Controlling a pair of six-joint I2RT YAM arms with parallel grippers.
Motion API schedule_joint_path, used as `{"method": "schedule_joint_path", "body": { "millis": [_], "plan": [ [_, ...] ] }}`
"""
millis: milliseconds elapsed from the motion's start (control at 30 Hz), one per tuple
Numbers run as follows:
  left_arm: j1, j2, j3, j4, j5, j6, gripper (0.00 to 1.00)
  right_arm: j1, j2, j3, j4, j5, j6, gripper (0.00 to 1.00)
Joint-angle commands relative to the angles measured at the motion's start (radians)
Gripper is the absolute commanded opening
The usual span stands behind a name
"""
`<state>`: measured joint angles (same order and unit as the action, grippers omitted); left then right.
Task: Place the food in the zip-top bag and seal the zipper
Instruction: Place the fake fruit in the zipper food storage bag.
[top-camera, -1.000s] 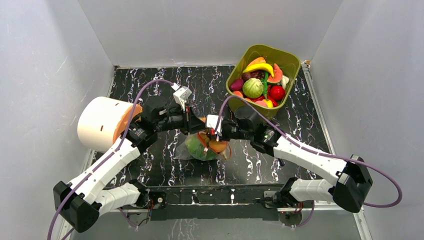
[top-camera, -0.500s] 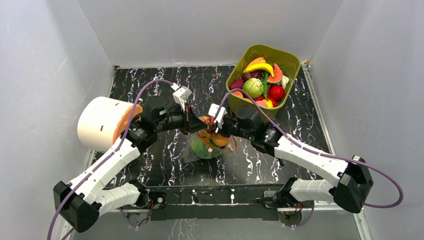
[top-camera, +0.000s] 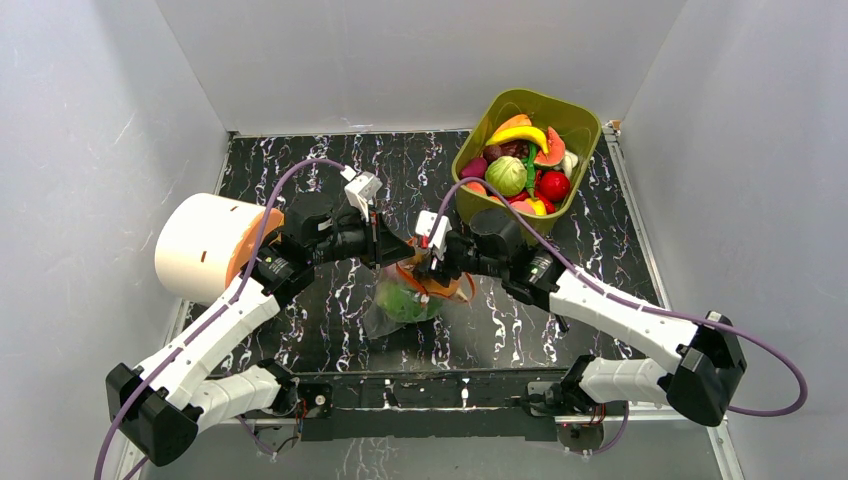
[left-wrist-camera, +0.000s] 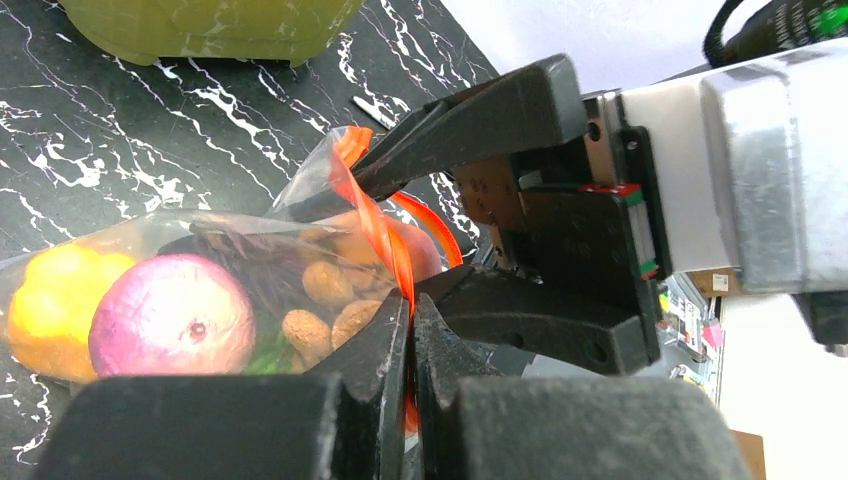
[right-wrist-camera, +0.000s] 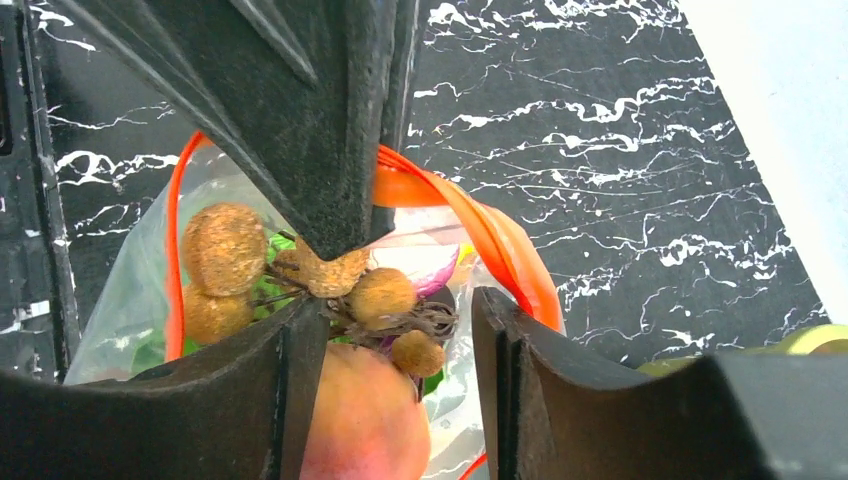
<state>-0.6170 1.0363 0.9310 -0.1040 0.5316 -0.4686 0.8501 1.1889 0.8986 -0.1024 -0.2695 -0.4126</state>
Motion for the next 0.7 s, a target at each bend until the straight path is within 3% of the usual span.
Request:
{"method": "schedule_joint_path", "body": {
  "millis": [0,167,333,567,667],
  "plan": [
    [-0.003,-0.037,0.007,0.05,0.029,-0.015,0.0,-0.003,-0.048,0.141,-0.088,-0.026,-0.001,0.56],
    [-0.003,-0.033,0.008,0.052,0.01,-0.013,0.0,-0.003,-0.061,0.229,-0.2,0.053,0.106,0.6],
    [-0.003,-0.03,0.012,0.049,0.002,-0.013,0.0,-0.003,-0.118,0.225,-0.217,0.182,0.333,0.61],
    [-0.003,-0.027,0.02,0.05,-0.013,-0.01,0.0,-0.003,-0.188,0.193,-0.348,0.443,0.682,0.53],
    [-0.003,-0.02,0.019,0.064,-0.012,-0.014,0.0,-0.003,-0.201,0.176,-0.403,0.444,0.77,0.51]
  ]
}}
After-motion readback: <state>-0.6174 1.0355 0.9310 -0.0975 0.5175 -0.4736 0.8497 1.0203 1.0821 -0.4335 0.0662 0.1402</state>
